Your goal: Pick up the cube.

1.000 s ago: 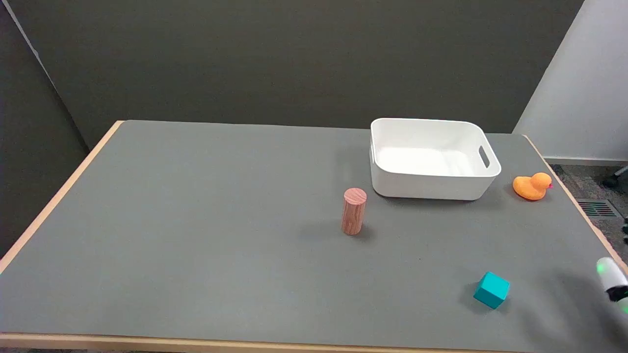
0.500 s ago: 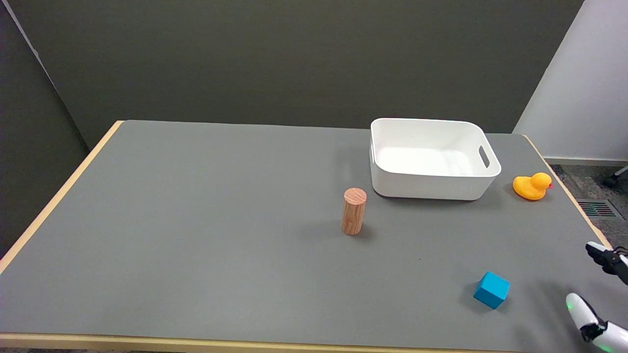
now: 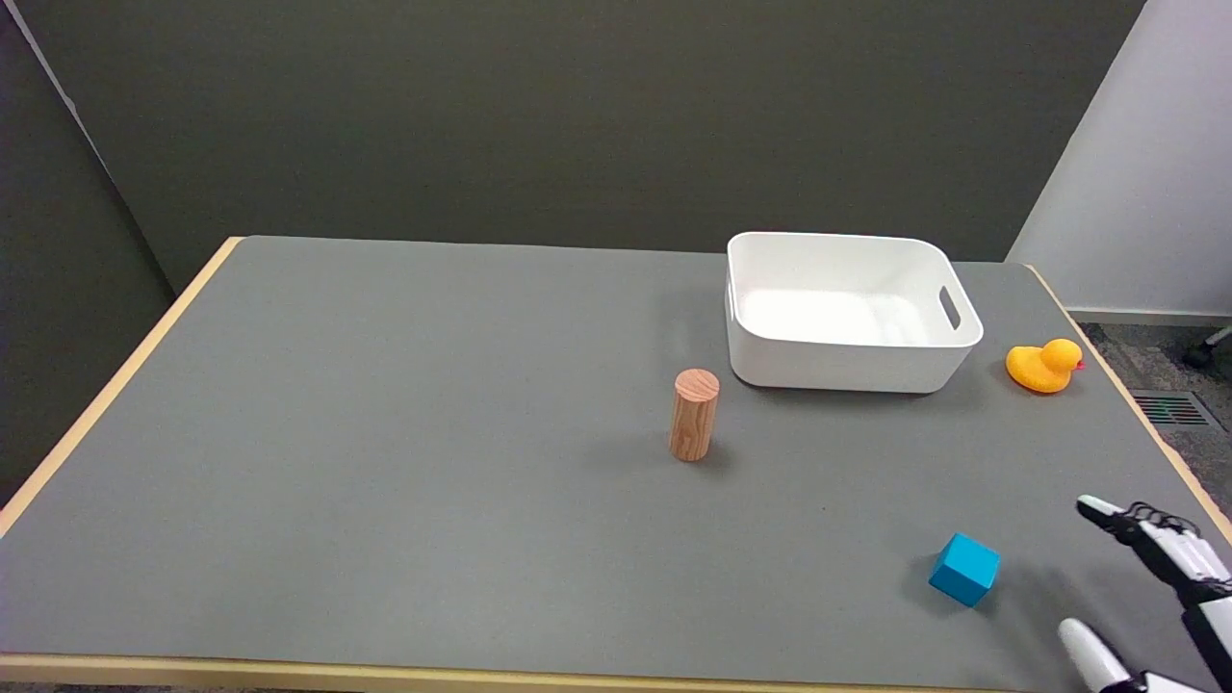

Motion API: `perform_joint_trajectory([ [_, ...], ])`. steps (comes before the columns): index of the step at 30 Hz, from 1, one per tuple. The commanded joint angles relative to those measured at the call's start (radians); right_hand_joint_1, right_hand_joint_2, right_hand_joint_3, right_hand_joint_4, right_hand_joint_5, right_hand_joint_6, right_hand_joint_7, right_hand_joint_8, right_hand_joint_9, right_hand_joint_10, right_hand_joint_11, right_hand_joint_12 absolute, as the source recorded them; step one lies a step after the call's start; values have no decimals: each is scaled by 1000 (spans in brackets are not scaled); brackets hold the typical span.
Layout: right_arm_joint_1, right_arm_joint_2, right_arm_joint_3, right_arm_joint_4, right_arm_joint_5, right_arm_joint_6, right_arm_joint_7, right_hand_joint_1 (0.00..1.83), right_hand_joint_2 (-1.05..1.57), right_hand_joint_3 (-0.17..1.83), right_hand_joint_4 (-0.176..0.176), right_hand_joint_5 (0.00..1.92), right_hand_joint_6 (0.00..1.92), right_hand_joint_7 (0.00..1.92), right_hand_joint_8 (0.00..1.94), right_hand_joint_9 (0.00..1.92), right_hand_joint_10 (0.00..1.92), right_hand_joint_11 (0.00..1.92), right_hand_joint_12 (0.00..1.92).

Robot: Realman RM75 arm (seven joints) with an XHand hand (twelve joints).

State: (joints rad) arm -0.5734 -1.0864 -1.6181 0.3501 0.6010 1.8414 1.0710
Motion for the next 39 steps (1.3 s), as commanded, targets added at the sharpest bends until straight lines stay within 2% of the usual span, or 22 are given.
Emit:
perform_joint_trajectory([
  [1,35,8,19,39,-248,-6,-112,613,590,891,-17,190,384,263,332,137,690,28,1202],
  [11,153,12,-50,-103,-259,-27,-112,606,587,888,-34,186,382,270,335,139,708,45,1220],
  [30,213,45,-59,-134,-242,-17,-56,583,591,885,-30,193,387,290,342,174,727,77,1244],
  [34,213,45,-49,-134,-233,-16,-56,589,595,885,-29,204,398,318,358,197,748,85,1252],
  [39,213,40,-48,-130,-210,-10,-58,693,632,903,-28,267,478,438,465,298,854,155,1318],
])
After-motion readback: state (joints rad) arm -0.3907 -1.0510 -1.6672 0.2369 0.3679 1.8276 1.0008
